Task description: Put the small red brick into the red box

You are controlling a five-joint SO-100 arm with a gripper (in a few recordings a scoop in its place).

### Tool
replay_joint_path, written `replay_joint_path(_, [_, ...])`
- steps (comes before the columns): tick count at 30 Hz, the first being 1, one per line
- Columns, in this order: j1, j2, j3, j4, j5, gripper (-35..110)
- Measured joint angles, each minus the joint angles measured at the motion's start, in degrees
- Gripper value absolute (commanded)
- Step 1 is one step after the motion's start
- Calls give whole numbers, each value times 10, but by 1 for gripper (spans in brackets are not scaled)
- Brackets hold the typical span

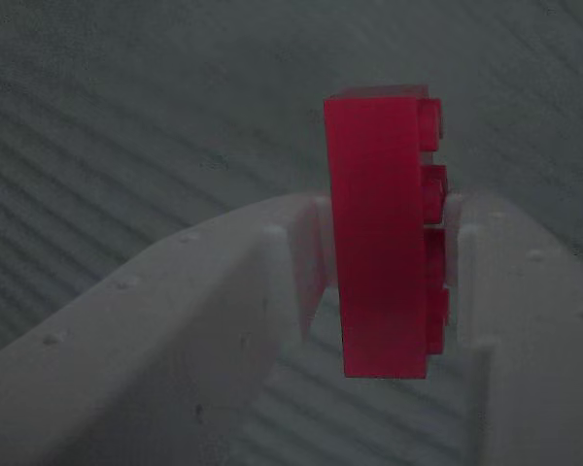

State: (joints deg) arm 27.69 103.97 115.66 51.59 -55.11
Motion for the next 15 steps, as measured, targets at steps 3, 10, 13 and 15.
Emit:
replay_joint_path(3, [-6,-17,-66,-33,98,0])
replay_joint_path(10, [-29,-102,-115,-200,192,0])
replay_joint_path(13, [-44,-153,-122,-280,229,0])
replay_joint_path(15, [-54,-189,-138,-319,257,0])
